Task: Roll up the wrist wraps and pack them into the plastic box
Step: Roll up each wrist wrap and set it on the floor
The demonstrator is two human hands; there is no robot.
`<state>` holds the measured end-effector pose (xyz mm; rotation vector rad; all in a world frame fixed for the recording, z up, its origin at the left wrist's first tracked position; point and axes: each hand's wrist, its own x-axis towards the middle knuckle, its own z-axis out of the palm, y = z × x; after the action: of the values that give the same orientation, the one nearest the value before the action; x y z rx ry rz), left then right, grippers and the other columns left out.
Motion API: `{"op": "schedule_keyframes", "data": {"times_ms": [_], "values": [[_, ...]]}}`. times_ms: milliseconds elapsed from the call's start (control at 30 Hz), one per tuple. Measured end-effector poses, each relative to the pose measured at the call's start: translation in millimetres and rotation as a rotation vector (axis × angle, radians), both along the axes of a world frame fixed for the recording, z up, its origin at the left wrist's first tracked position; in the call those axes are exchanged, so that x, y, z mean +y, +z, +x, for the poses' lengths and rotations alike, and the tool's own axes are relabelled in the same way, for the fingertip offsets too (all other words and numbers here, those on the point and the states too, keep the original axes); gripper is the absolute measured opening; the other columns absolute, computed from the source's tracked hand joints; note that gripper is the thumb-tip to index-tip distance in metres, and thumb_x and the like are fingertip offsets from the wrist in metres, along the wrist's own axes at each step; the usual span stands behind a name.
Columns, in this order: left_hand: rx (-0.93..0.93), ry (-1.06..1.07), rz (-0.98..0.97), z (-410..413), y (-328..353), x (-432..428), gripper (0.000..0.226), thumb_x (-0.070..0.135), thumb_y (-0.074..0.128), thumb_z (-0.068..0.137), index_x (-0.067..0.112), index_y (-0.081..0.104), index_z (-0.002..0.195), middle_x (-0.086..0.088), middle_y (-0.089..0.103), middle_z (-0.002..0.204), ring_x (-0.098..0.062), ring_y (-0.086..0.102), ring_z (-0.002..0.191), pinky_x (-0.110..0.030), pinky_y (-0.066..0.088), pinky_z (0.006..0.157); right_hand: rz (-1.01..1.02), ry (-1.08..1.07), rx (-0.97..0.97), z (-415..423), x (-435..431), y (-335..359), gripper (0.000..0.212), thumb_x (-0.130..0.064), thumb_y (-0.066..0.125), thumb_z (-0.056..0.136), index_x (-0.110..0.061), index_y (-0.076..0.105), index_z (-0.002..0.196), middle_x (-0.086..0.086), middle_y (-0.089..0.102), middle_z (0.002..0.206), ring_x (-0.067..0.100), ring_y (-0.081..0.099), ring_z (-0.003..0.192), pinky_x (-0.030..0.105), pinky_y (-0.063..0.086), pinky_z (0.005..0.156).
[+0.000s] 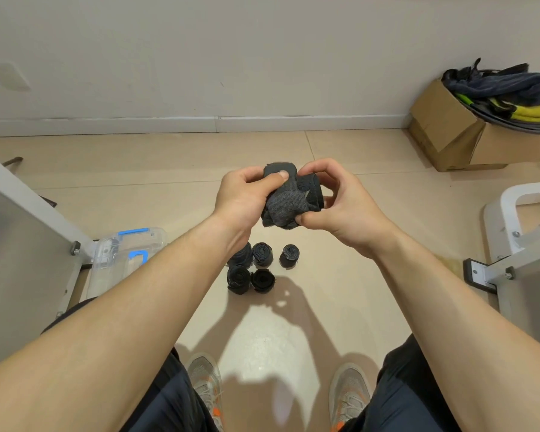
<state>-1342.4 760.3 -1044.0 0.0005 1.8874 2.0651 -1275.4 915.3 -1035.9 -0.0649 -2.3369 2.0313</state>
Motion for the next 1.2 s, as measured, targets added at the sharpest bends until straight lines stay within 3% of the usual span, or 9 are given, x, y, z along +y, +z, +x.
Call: {"op": "schedule_keyframes", "data": {"times_ms": [100, 200, 300, 533, 633, 733, 833, 933, 1200], "values": [[-0.245, -0.106, 0.019, 2.8, 7.5, -4.4, 0.019, 0.029, 0.068, 0.093, 0.02, 0.07, 0.109, -0.005, 0.074, 0.096, -0.026, 0.07, 0.085, -0.05, 0.059, 0.088, 0.028, 0.004, 0.03, -0.4, -2.8, 1.4, 0.063, 0.024, 0.069, 0.071, -0.023, 0.058, 0.111, 0.014, 0.061, 0.123, 0.016, 0.065, 0.078, 0.039, 0.055, 0.07], [-0.427, -0.25, 0.018, 7.2, 16.5, -9.4, 0.027, 0.04, 0.058, 0.095, 0.021, 0.071, 0.108, -0.008, 0.076, 0.096, -0.031, 0.075, 0.083, -0.044, 0.063, 0.077, 0.07, 0.021, 0.052, -0.7, -4.4, 2.8, 0.063, 0.021, 0.069, 0.069, -0.024, 0.057, 0.112, 0.01, 0.062, 0.119, 0.017, 0.062, 0.08, 0.037, 0.053, 0.066], [-0.511, -0.284, 0.034, 6.9, 21.1, -10.8, 0.034, 0.046, 0.056, 0.096, 0.02, 0.073, 0.108, -0.012, 0.077, 0.098, -0.037, 0.076, 0.083, -0.036, 0.063, 0.062, 0.091, 0.026, 0.063, -1.1, -3.4, 4.2, 0.064, 0.013, 0.07, 0.064, -0.026, 0.053, 0.112, 0.006, 0.061, 0.115, 0.015, 0.06, 0.082, 0.032, 0.053, 0.065], [-0.574, -0.21, 0.019, 1.4, 25.5, -11.8, 0.016, 0.032, 0.06, 0.09, 0.018, 0.068, 0.093, -0.007, 0.074, 0.077, -0.024, 0.074, 0.064, -0.036, 0.064, 0.059, 0.197, 0.09, 0.1, -1.6, -7.5, 2.7, 0.068, 0.015, 0.07, 0.068, -0.028, 0.047, 0.115, 0.009, 0.059, 0.119, 0.013, 0.058, 0.093, 0.028, 0.051, 0.068], [-0.589, -0.142, 0.053, 1.1, 24.3, -10.1, 0.017, 0.028, 0.058, 0.09, 0.015, 0.067, 0.095, -0.01, 0.072, 0.079, -0.025, 0.073, 0.067, -0.038, 0.063, 0.064, 0.354, 0.095, 0.121, -1.5, -9.2, -1.6, 0.073, 0.007, 0.064, 0.069, -0.032, 0.047, 0.128, -0.002, 0.057, 0.121, 0.016, 0.058, 0.107, 0.043, 0.057, 0.088], [-0.593, -0.076, 0.112, 1.8, 21.6, -8.3, 0.025, 0.028, 0.058, 0.093, 0.012, 0.067, 0.11, -0.014, 0.072, 0.097, -0.031, 0.072, 0.086, -0.045, 0.063, 0.079, 0.498, 0.093, 0.175, -0.1, -12.8, -2.4, 0.078, -0.004, 0.063, 0.068, -0.035, 0.048, 0.138, -0.007, 0.047, 0.13, 0.011, 0.048, 0.126, 0.04, 0.05, 0.104], [-0.568, -0.05, 0.117, -0.4, 19.2, -8.1, 0.03, 0.034, 0.057, 0.098, 0.012, 0.069, 0.115, -0.015, 0.074, 0.102, -0.033, 0.072, 0.093, -0.05, 0.06, 0.087, 0.413, 0.071, 0.184, 0.1, -13.9, -0.7, 0.066, 0.0, 0.07, 0.077, -0.041, 0.058, 0.127, -0.01, 0.044, 0.136, 0.003, 0.043, 0.134, 0.03, 0.048, 0.103], [-0.575, -0.062, 0.091, -2.3, 16.3, -8.6, 0.035, 0.043, 0.05, 0.102, 0.015, 0.07, 0.107, -0.012, 0.077, 0.09, -0.033, 0.075, 0.076, -0.049, 0.059, 0.083, 0.434, -0.005, 0.225, -1.4, -13.7, -1.2, 0.047, -0.006, 0.075, 0.084, -0.044, 0.066, 0.109, -0.011, 0.047, 0.138, 0.001, 0.049, 0.129, 0.03, 0.048, 0.1], [-0.563, -0.001, 0.119, -5.6, 17.4, -8.6, 0.041, 0.047, 0.046, 0.105, 0.014, 0.068, 0.117, -0.016, 0.077, 0.092, -0.035, 0.076, 0.074, -0.046, 0.063, 0.07, 0.558, -0.134, 0.333, -3.0, -7.8, 2.1, 0.028, -0.013, 0.081, 0.083, -0.038, 0.067, 0.079, -0.016, 0.058, 0.113, 0.016, 0.057, 0.117, 0.03, 0.047, 0.092]]}}
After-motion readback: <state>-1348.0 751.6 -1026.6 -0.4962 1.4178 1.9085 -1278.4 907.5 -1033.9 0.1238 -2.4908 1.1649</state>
